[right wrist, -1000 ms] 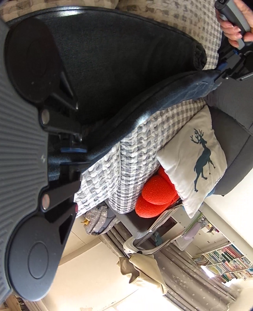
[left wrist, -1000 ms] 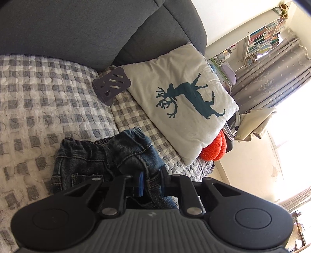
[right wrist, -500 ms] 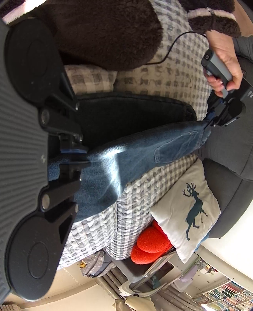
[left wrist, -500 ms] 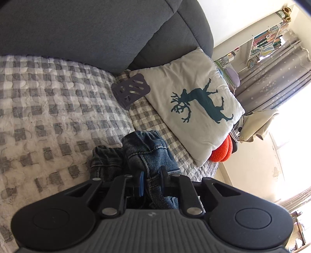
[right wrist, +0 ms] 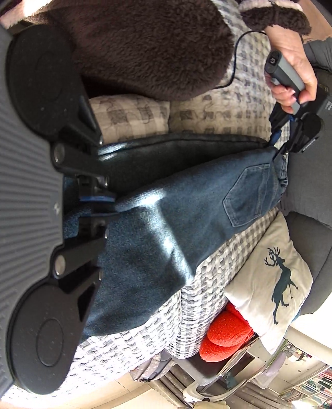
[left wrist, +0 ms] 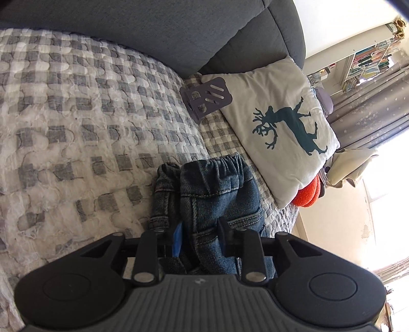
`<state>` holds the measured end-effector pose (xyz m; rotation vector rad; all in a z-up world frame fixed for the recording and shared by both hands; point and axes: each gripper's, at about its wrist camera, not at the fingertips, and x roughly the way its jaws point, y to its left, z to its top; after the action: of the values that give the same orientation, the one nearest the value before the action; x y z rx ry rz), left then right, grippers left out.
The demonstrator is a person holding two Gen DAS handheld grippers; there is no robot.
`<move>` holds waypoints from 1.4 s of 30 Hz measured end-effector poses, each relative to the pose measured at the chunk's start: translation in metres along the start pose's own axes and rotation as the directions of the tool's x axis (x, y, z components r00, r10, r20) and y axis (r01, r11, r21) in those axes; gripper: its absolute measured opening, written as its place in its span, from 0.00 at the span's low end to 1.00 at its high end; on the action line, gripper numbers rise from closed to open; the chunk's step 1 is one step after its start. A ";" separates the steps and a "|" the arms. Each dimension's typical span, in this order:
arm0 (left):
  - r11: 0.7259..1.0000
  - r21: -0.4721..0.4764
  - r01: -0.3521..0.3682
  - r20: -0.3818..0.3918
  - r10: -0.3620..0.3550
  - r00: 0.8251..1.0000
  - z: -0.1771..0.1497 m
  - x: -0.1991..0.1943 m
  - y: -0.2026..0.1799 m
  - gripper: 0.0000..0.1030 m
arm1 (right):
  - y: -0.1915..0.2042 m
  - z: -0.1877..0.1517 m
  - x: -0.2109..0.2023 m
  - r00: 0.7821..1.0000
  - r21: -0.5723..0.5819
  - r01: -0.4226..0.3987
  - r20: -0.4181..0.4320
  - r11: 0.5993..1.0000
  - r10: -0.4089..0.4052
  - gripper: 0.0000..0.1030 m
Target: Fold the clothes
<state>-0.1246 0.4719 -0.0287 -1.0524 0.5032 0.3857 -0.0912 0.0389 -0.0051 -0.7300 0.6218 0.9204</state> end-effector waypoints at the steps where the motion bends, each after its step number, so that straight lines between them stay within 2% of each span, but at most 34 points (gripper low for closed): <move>1: 1.000 0.012 -0.002 0.002 0.002 1.000 -0.002 -0.003 -0.004 0.42 | -0.001 0.000 0.000 1.000 0.006 0.000 0.001 1.000 0.000 0.06; 3: 0.999 0.044 -0.015 0.008 0.014 1.000 -0.008 -0.010 -0.012 0.62 | -0.002 0.000 0.001 1.000 0.019 0.002 0.001 1.000 -0.002 0.06; 5: 0.994 0.090 -0.060 0.010 0.060 0.998 -0.017 -0.012 -0.023 0.69 | -0.002 -0.001 0.001 1.000 0.029 0.007 0.004 1.000 -0.007 0.07; 9: 0.987 0.138 -0.077 -0.052 0.085 0.995 -0.034 -0.012 -0.034 0.69 | 0.000 -0.003 -0.002 0.999 0.044 0.032 0.025 0.999 -0.034 0.07; 14: 0.993 0.120 -0.003 -0.140 0.020 0.990 -0.053 -0.015 -0.044 0.69 | 0.001 -0.004 -0.005 0.998 0.039 0.051 0.039 0.998 -0.053 0.07; 16: 0.993 0.106 0.044 -0.200 -0.022 0.980 -0.059 -0.014 -0.048 0.69 | 0.000 -0.003 -0.006 0.998 0.044 0.053 0.039 0.998 -0.055 0.07; 21: 0.990 0.135 0.033 -0.299 0.009 0.954 -0.076 -0.002 -0.055 0.68 | 0.001 -0.007 -0.006 0.995 0.064 0.086 0.041 0.994 -0.088 0.11; 25: 0.991 0.118 0.060 -0.346 -0.016 0.938 -0.090 0.004 -0.059 0.66 | 0.005 -0.015 -0.007 0.993 0.067 0.106 0.048 0.992 -0.109 0.11; 28: 0.989 0.123 0.088 -0.363 -0.038 0.931 -0.100 0.006 -0.067 0.58 | 0.009 -0.019 -0.007 0.991 0.056 0.122 0.054 0.991 -0.125 0.11; 30: 0.989 0.121 0.090 -0.370 -0.039 0.928 -0.104 0.010 -0.070 0.45 | 0.011 -0.020 -0.007 0.989 0.043 0.133 0.059 0.990 -0.136 0.11; 32: 0.988 0.129 0.089 -0.378 -0.034 0.925 -0.106 0.014 -0.073 0.44 | 0.014 -0.019 -0.006 0.988 0.020 0.144 0.058 0.989 -0.145 0.11; 34: 0.987 0.145 0.067 -0.370 -0.009 0.929 -0.111 0.020 -0.074 0.33 | 0.017 -0.019 -0.004 0.987 -0.011 0.154 0.056 0.988 -0.153 0.11; 36: 0.988 0.153 0.035 -0.349 0.021 0.937 -0.115 0.024 -0.072 0.12 | 0.020 -0.020 -0.003 0.985 -0.045 0.163 0.058 0.986 -0.160 0.10; 39: 0.989 0.141 0.046 -0.324 0.002 0.946 -0.116 0.017 -0.071 0.10 | 0.019 -0.017 -0.008 0.983 -0.068 0.174 0.064 0.982 -0.170 0.06; 42: 0.980 0.184 0.071 -0.298 -0.013 0.954 -0.113 0.002 -0.082 0.10 | 0.016 -0.010 -0.019 0.981 -0.072 0.184 0.078 0.980 -0.179 0.05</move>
<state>-0.1028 0.3347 -0.0164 -0.9337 0.7694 0.1357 -0.1160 0.0282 -0.0016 -0.8079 0.4493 0.8019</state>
